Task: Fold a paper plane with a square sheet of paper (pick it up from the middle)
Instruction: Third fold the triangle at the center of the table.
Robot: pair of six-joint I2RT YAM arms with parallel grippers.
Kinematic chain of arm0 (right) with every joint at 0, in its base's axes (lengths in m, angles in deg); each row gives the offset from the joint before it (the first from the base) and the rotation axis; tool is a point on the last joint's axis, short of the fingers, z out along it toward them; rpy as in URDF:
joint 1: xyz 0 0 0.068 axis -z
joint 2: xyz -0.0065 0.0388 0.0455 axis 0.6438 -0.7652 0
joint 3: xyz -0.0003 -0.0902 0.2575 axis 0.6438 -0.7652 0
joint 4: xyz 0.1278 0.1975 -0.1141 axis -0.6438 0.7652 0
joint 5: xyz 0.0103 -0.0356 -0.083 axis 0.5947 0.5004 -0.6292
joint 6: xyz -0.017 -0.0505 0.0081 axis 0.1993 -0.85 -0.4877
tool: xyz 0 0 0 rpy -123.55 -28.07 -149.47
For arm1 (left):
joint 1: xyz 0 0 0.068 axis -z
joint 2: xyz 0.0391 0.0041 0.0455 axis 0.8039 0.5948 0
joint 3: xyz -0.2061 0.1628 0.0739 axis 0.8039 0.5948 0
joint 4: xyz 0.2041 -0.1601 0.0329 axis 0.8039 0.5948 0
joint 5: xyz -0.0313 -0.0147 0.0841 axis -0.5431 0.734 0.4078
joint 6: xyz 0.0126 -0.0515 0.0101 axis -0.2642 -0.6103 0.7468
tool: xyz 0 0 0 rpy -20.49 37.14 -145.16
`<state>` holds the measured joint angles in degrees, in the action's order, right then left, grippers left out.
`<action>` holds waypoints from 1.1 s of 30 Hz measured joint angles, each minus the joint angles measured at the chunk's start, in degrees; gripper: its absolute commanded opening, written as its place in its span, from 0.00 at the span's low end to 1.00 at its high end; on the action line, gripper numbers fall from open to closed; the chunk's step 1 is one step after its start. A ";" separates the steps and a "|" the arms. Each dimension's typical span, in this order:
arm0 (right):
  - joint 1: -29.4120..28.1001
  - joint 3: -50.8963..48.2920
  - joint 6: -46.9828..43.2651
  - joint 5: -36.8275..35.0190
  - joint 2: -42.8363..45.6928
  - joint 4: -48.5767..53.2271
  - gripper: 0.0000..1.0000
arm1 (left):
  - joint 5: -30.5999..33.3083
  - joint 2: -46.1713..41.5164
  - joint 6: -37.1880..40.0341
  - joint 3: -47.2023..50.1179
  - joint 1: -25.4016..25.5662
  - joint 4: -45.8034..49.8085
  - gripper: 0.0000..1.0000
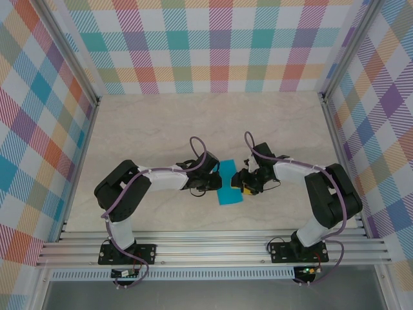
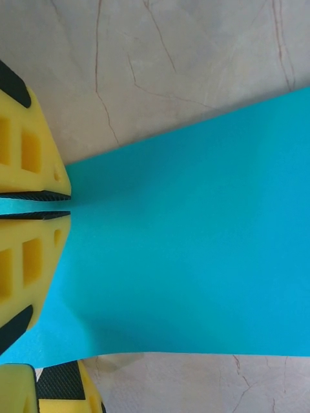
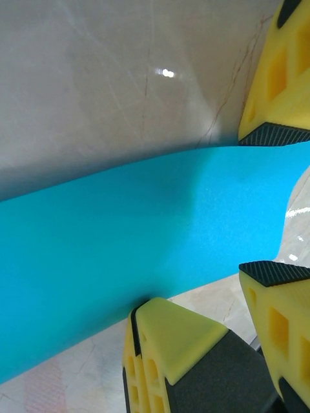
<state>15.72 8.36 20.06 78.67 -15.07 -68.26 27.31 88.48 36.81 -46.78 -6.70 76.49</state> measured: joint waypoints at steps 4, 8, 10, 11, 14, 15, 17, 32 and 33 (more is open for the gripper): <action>0.63 1.31 -0.74 0.70 -0.22 0.20 0.51 | -0.17 0.00 1.31 -0.04 0.00 0.02 0.17; 2.12 3.32 -1.88 2.12 -1.81 0.11 0.46 | -0.26 0.00 2.38 -0.07 0.00 0.09 0.17; 2.78 4.28 -2.69 2.93 -3.06 0.11 0.41 | -0.28 0.00 2.78 -0.07 0.00 0.11 0.18; 3.04 4.66 -3.02 3.28 -3.63 0.11 0.39 | -0.31 0.00 2.93 -0.09 0.00 0.11 0.18; 3.72 5.75 -4.11 4.09 -5.38 0.37 0.30 | -0.35 0.00 3.54 -0.11 0.00 0.07 0.20; 3.91 5.99 -4.24 4.26 -5.86 0.50 0.26 | -0.39 -0.02 3.63 -0.11 0.00 0.07 0.21; 4.20 6.14 -4.63 4.68 -6.27 0.59 0.21 | -0.55 -0.37 3.96 -0.11 0.04 0.26 0.26; 4.50 6.29 -5.29 8.28 -6.29 0.98 0.08 | 14.25 -9.22 12.35 -1.51 15.96 10.10 0.57; 4.50 6.29 -5.22 8.41 -6.29 0.98 0.08 | 15.78 -9.14 12.98 -1.90 17.27 11.17 0.60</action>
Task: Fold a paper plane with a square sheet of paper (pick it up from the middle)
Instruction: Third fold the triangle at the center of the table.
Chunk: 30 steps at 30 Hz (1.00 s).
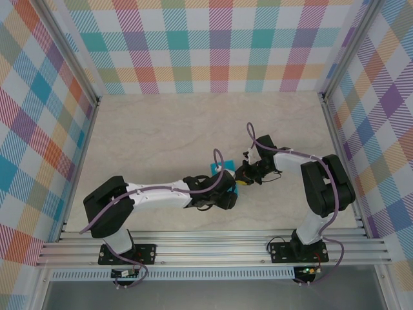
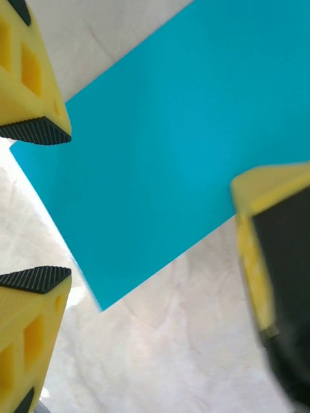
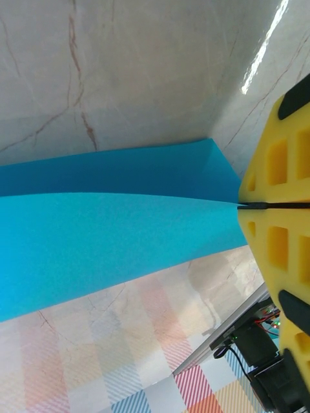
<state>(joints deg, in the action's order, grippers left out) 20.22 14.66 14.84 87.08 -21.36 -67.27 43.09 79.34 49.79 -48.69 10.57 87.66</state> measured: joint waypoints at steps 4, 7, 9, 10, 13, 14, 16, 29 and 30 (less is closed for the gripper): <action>0.00 0.00 0.33 0.46 0.00 -0.02 0.09 | 5.11 1.92 2.27 -3.34 3.06 2.95 0.64; 0.00 0.00 0.37 0.76 0.00 -0.02 0.09 | 7.91 4.76 4.00 -6.95 4.35 4.22 0.67; 0.00 0.00 0.39 0.76 0.00 0.00 0.09 | 9.07 6.62 4.96 -9.09 4.92 4.83 0.68; 0.00 0.00 0.39 0.79 0.00 -0.02 0.10 | 9.60 7.56 5.35 -10.16 5.20 5.44 0.68; 0.00 0.26 0.55 0.79 0.00 0.02 0.10 | 11.43 10.32 6.05 -13.00 5.97 6.95 0.65; 0.00 0.42 0.57 0.81 0.00 0.02 0.10 | 12.00 10.91 6.12 -13.55 6.12 7.37 0.64; 0.00 0.74 0.57 0.81 -0.04 0.02 0.10 | 13.22 11.78 6.29 -14.05 6.32 8.02 0.61; 0.00 1.51 0.48 0.74 -0.35 1.29 0.11 | 17.07 11.93 7.34 -13.70 6.36 9.88 0.16; 0.00 1.51 0.48 0.74 -0.35 1.38 0.11 | 17.05 11.93 7.37 -13.53 6.36 9.77 0.13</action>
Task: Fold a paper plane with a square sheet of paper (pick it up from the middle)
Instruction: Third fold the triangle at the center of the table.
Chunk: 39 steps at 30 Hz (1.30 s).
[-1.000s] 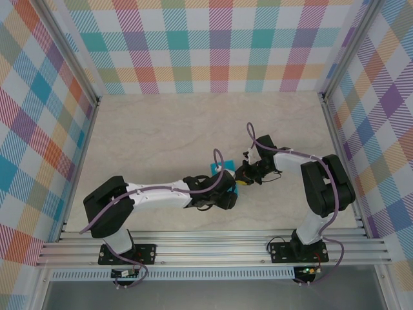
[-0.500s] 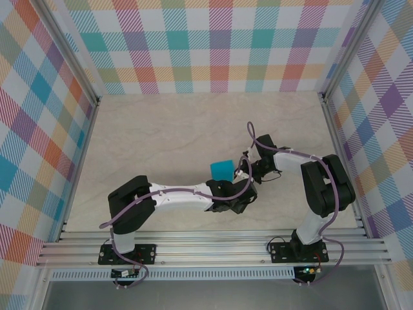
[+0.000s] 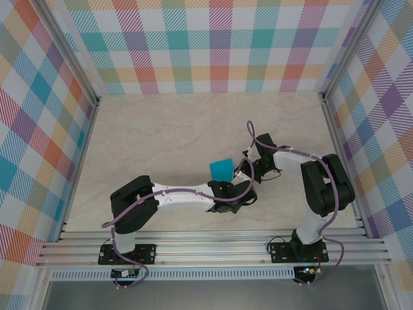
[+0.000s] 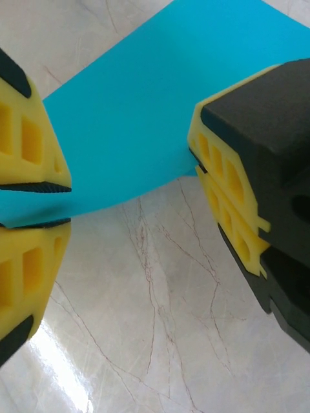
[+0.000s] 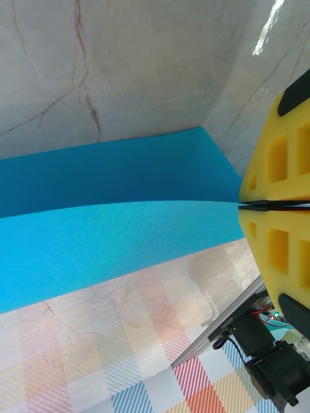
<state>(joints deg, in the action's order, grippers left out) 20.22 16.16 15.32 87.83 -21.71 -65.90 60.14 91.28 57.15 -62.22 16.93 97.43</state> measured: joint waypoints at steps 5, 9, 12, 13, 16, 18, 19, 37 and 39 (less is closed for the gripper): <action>0.00 0.11 -0.42 -0.22 0.00 0.74 0.15 | -0.59 -0.02 0.44 0.96 -0.02 -0.42 0.02; 0.00 0.33 -0.81 -0.48 0.00 1.44 0.20 | -4.09 -1.57 1.31 3.52 -1.01 -3.21 0.00; 0.00 0.72 -0.96 -1.38 0.00 2.29 0.26 | -9.07 -4.17 1.49 6.86 -2.71 -6.27 0.01; 0.00 0.94 -1.03 -1.97 0.04 2.73 0.26 | -10.71 -4.96 1.49 7.82 -3.54 -7.37 0.00; 0.00 1.27 -1.25 -4.04 0.74 3.93 0.28 | -15.58 -6.29 1.49 9.53 -6.23 -9.97 0.00; 0.00 1.38 -1.25 -5.60 1.77 4.81 0.29 | -18.14 -6.40 1.49 9.88 -7.50 -11.30 0.01; 0.00 1.44 -1.27 -6.32 2.45 5.22 0.29 | -19.45 -6.45 1.53 10.14 -8.17 -12.15 0.00; -0.17 10.25 -3.74 -3.41 -4.28 6.23 0.15 | -28.59 -9.57 1.49 13.14 -11.67 -15.06 0.02; -0.50 11.43 -4.17 -3.28 -6.16 6.43 0.15 | -28.89 -9.57 1.49 13.42 -11.89 -15.02 0.02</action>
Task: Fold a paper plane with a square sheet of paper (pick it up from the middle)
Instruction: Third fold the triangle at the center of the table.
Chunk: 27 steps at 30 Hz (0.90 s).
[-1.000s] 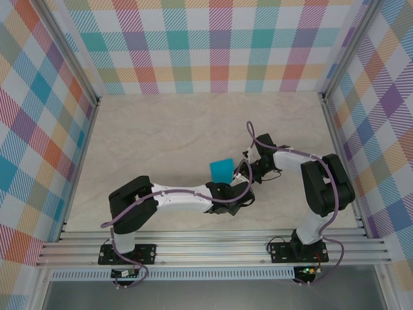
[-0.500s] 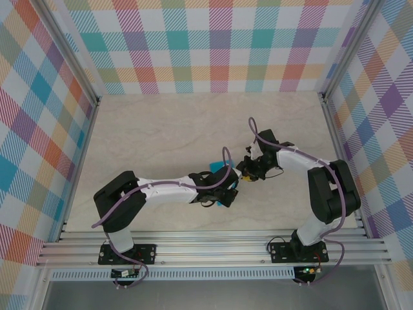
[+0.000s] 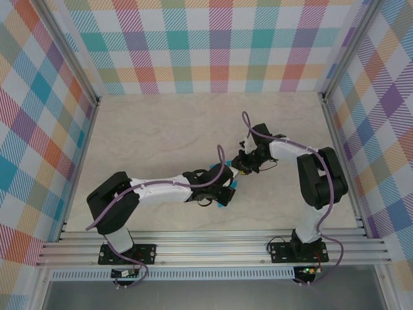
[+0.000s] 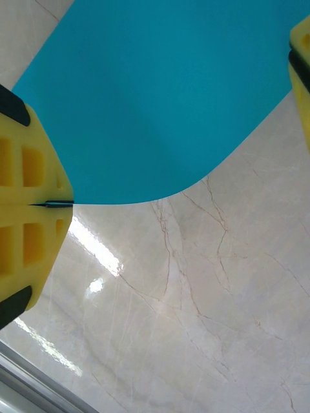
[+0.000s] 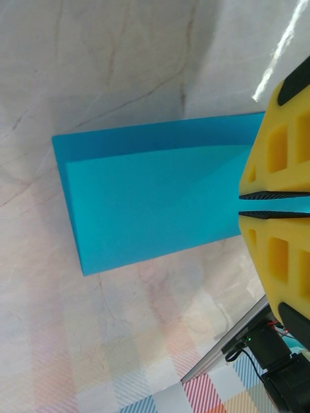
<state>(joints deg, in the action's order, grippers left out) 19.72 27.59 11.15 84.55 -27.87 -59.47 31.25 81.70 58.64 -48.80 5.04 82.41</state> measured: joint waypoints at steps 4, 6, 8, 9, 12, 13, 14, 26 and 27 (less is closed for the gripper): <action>-0.72 2.60 -1.07 -0.63 -3.43 1.22 0.15 | -0.46 0.00 0.00 0.15 -0.26 0.11 0.03; -1.05 3.28 -1.64 -1.20 -4.66 1.73 0.15 | -0.79 0.00 0.02 0.15 -0.35 0.11 0.03; -1.27 3.96 -2.12 -1.73 -5.88 2.54 0.15 | -1.22 0.00 0.04 0.15 -0.61 0.11 0.04; -1.46 4.31 -2.51 -2.01 -6.51 2.93 0.14 | -1.33 0.00 0.04 0.15 -0.76 0.11 0.04; -1.81 5.42 -3.32 -3.45 -8.13 4.11 0.14 | -1.95 0.00 0.24 0.15 -1.60 0.17 0.05; -1.95 5.79 -3.63 -4.09 -8.52 4.52 0.14 | -2.21 0.00 0.35 0.15 -1.90 0.20 0.05; -2.10 6.19 -4.00 -4.52 -8.81 5.09 0.14 | -2.51 0.00 0.48 0.15 -2.23 0.24 0.05; -3.02 7.72 -5.51 -7.28 -9.18 6.93 0.14 | -5.16 0.13 1.97 0.15 -5.53 1.62 0.07; -3.02 7.76 -5.51 -7.30 -9.18 6.99 0.15 | -5.29 0.24 2.16 0.15 -5.75 1.77 0.07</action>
<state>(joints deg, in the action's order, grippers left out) 16.70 35.35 5.64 77.25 -37.05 -52.48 25.96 81.94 60.80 -48.64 -0.71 84.18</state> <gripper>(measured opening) 0.142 0.074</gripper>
